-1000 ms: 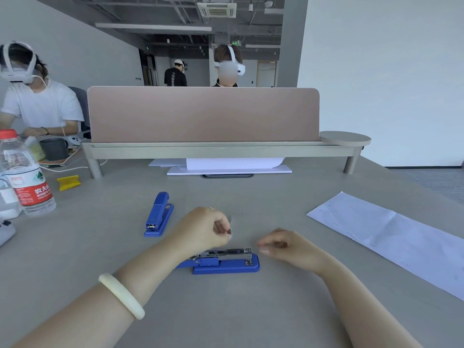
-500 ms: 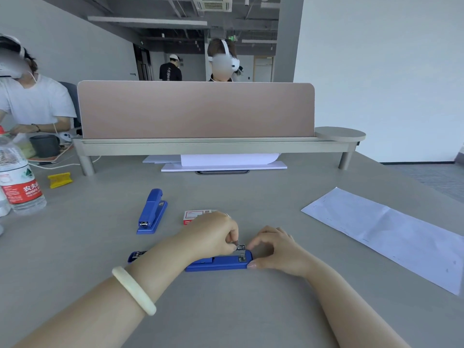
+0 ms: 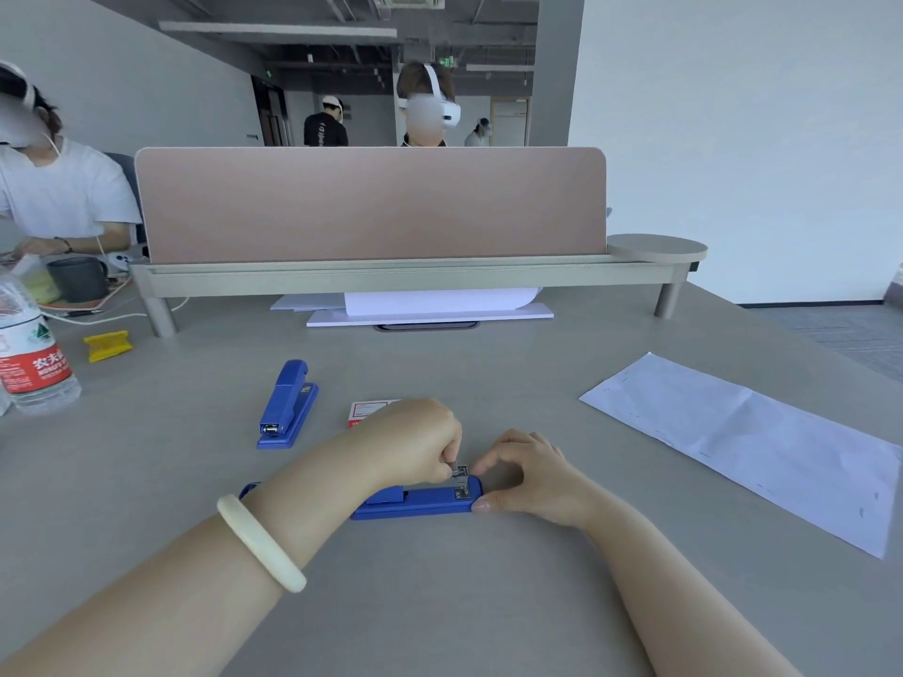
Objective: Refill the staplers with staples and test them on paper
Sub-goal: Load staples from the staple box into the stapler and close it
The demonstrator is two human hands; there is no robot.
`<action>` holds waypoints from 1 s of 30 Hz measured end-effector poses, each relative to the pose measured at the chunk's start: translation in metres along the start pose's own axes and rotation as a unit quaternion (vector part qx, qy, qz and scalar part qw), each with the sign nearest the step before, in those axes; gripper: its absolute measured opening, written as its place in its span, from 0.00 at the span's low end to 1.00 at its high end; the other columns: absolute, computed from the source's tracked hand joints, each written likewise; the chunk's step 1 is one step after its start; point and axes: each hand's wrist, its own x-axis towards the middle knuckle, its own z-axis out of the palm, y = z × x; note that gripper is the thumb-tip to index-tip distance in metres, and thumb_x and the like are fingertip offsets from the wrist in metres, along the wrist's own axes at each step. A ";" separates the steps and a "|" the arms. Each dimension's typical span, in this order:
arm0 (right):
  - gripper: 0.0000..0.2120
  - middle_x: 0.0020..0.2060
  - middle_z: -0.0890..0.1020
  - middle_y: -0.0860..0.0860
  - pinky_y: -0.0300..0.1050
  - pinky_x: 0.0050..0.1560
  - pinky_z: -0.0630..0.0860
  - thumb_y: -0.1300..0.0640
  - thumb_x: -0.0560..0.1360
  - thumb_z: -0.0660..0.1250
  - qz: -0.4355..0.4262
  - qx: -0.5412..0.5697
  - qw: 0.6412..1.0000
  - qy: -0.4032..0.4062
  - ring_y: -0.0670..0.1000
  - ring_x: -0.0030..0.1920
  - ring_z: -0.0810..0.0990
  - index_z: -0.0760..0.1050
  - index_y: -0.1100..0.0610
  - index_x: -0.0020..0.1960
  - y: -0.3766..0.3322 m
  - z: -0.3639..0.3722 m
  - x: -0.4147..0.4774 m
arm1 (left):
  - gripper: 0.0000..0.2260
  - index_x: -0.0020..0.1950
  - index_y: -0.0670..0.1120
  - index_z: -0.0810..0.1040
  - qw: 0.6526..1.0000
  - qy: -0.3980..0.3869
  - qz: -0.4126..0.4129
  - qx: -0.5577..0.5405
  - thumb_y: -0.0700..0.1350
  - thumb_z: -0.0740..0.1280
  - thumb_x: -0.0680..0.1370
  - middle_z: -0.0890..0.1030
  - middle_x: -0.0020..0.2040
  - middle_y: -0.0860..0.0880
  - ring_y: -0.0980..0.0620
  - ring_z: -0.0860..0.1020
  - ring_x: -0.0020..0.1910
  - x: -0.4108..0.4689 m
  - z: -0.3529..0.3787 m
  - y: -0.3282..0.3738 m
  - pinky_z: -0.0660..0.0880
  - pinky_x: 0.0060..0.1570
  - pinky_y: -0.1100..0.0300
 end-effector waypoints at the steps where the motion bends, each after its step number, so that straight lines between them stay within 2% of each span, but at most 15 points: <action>1: 0.10 0.48 0.72 0.42 0.40 0.59 0.59 0.48 0.66 0.75 0.001 0.000 1.000 -0.001 0.46 0.57 0.66 0.76 0.38 0.43 0.000 0.000 0.000 | 0.06 0.49 0.46 0.81 1.000 -0.003 -0.001 -0.002 0.43 0.66 0.75 0.82 0.51 0.49 0.48 0.77 0.54 0.000 0.000 0.000 0.68 0.42 0.61; 6: 0.10 0.50 0.74 0.45 0.42 0.61 0.60 0.47 0.66 0.75 0.006 0.004 1.000 -0.001 0.47 0.57 0.66 0.78 0.41 0.45 0.001 0.000 0.000 | 0.07 0.48 0.44 0.82 1.000 -0.019 0.002 -0.002 0.43 0.66 0.74 0.83 0.48 0.48 0.47 0.78 0.54 -0.001 0.001 -0.001 0.74 0.47 0.57; 9: 0.10 0.52 0.74 0.46 0.42 0.62 0.60 0.48 0.66 0.75 0.007 0.006 1.000 -0.002 0.47 0.57 0.67 0.78 0.41 0.45 0.000 0.000 0.000 | 0.07 0.50 0.45 0.81 1.000 -0.018 0.001 0.001 0.43 0.65 0.74 0.81 0.47 0.49 0.48 0.78 0.53 -0.001 0.000 -0.001 0.69 0.41 0.61; 11: 0.10 0.52 0.74 0.47 0.42 0.63 0.60 0.48 0.66 0.75 0.005 0.007 1.000 -0.002 0.48 0.58 0.67 0.78 0.42 0.45 0.000 0.000 0.000 | 0.08 0.51 0.46 0.81 1.000 -0.018 -0.001 0.001 0.44 0.65 0.75 0.81 0.50 0.49 0.47 0.78 0.53 -0.001 -0.002 -0.001 0.67 0.41 0.62; 20: 0.09 0.51 0.75 0.46 0.42 0.63 0.60 0.47 0.66 0.75 0.004 0.011 1.000 -0.005 0.48 0.58 0.67 0.77 0.39 0.43 0.000 0.000 0.000 | 0.08 0.52 0.45 0.81 0.999 -0.034 0.001 -0.012 0.43 0.66 0.75 0.82 0.52 0.48 0.47 0.79 0.50 0.000 -0.006 -0.001 0.69 0.42 0.62; 27: 0.11 0.51 0.75 0.45 0.43 0.64 0.61 0.46 0.65 0.75 0.003 0.010 1.000 -0.005 0.47 0.58 0.67 0.75 0.36 0.41 -0.002 0.000 -0.001 | 0.08 0.52 0.45 0.81 1.000 -0.029 0.003 0.008 0.43 0.65 0.75 0.82 0.52 0.49 0.48 0.79 0.51 0.000 -0.006 0.001 0.65 0.36 0.63; 30: 0.10 0.51 0.75 0.45 0.44 0.64 0.61 0.46 0.65 0.75 0.004 0.005 1.000 -0.008 0.47 0.57 0.67 0.75 0.35 0.41 -0.001 0.000 0.000 | 0.08 0.51 0.45 0.81 1.000 -0.022 0.003 0.008 0.43 0.65 0.75 0.82 0.51 0.49 0.48 0.79 0.50 0.000 -0.006 0.000 0.61 0.30 0.67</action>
